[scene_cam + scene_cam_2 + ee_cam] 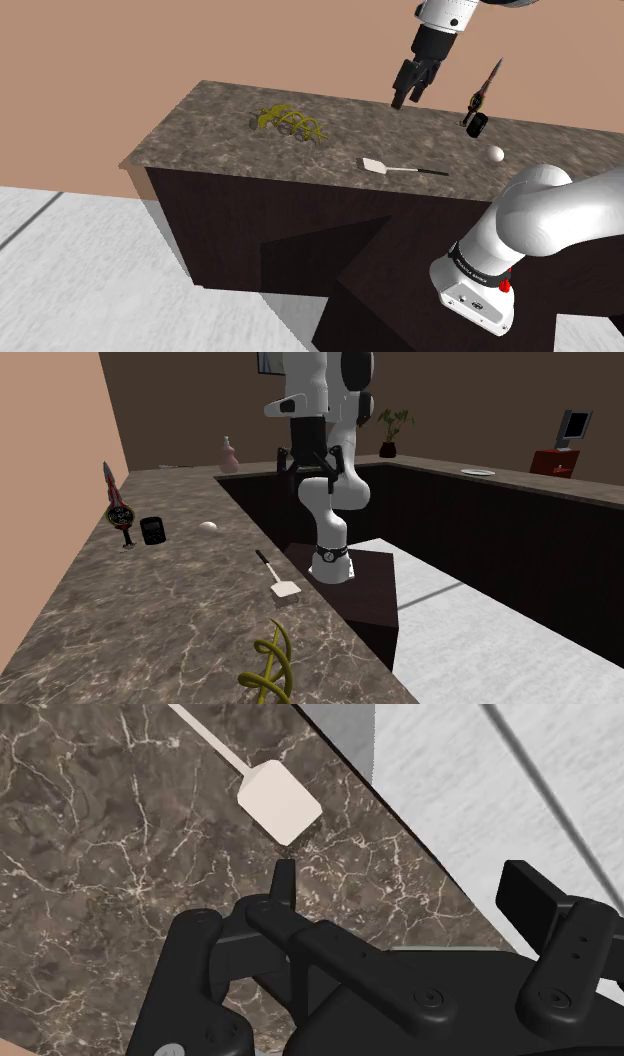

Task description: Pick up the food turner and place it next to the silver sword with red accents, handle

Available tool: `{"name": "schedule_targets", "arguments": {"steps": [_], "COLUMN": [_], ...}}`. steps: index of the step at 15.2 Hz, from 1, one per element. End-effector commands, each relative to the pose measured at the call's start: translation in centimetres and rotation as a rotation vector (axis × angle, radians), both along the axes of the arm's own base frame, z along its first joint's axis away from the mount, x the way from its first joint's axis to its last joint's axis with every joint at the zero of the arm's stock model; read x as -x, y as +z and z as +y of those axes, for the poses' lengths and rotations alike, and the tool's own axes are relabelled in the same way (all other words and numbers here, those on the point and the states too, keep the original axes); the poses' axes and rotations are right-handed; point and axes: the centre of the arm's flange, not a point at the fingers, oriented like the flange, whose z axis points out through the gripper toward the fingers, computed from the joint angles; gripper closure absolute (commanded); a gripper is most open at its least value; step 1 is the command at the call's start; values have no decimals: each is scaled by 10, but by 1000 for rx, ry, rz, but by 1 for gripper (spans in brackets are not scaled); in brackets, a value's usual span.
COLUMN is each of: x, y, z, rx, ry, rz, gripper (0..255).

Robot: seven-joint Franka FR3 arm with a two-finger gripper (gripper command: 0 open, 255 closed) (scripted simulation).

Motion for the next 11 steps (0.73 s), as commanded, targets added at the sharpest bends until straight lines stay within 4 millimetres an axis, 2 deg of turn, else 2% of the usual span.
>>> {"name": "schedule_targets", "arguments": {"steps": [1, 11], "x": [0, 26], "y": [0, -109], "z": [0, -58], "rx": [0, 49], "ry": [0, 416], "rz": [0, 42], "gripper": [0, 0]}}
